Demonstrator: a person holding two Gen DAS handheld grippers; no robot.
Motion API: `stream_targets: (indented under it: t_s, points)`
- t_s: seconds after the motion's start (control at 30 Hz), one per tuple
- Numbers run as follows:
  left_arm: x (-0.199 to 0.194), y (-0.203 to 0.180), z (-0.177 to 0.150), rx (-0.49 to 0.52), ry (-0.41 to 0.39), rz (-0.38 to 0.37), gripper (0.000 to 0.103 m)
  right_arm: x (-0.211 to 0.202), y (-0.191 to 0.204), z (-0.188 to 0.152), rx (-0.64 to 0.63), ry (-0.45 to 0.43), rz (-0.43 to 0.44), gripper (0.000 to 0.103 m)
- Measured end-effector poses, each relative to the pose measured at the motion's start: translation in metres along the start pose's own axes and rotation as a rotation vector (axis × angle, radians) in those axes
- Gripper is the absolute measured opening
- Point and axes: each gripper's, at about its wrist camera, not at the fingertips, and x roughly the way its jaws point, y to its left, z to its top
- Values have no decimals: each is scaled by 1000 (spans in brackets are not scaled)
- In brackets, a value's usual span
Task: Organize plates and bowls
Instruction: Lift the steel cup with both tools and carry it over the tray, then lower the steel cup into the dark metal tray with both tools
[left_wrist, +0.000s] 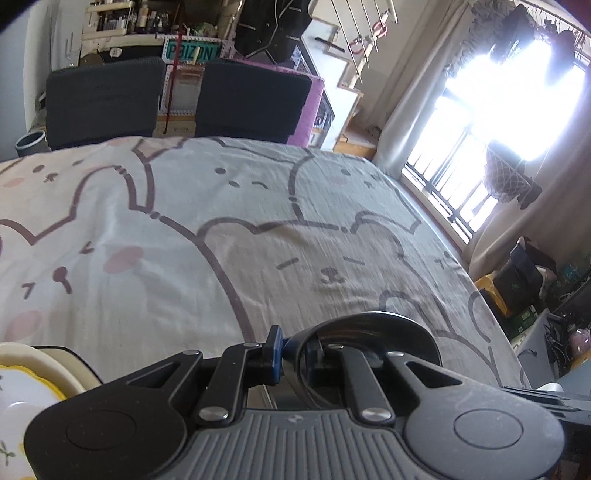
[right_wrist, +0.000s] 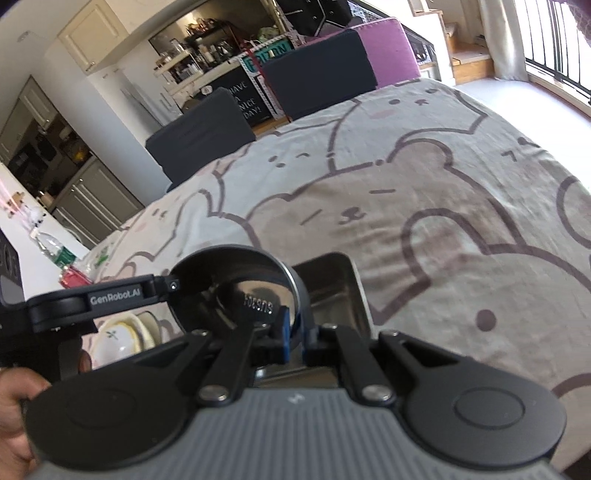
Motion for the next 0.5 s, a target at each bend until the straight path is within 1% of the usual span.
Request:
stream_targets:
  t_s: [0.23,0.37,0.5]
  points:
    - [22,-1,0,-18,53,-1,13,10,-14,-1,12,44,-18,8]
    - [33,-2,0,-13,85,19,13,17,-16,1,6,66,-32,8]
    - [41,0,-1,-16,107,21,14,23,-15,0,-6,91,-41,10]
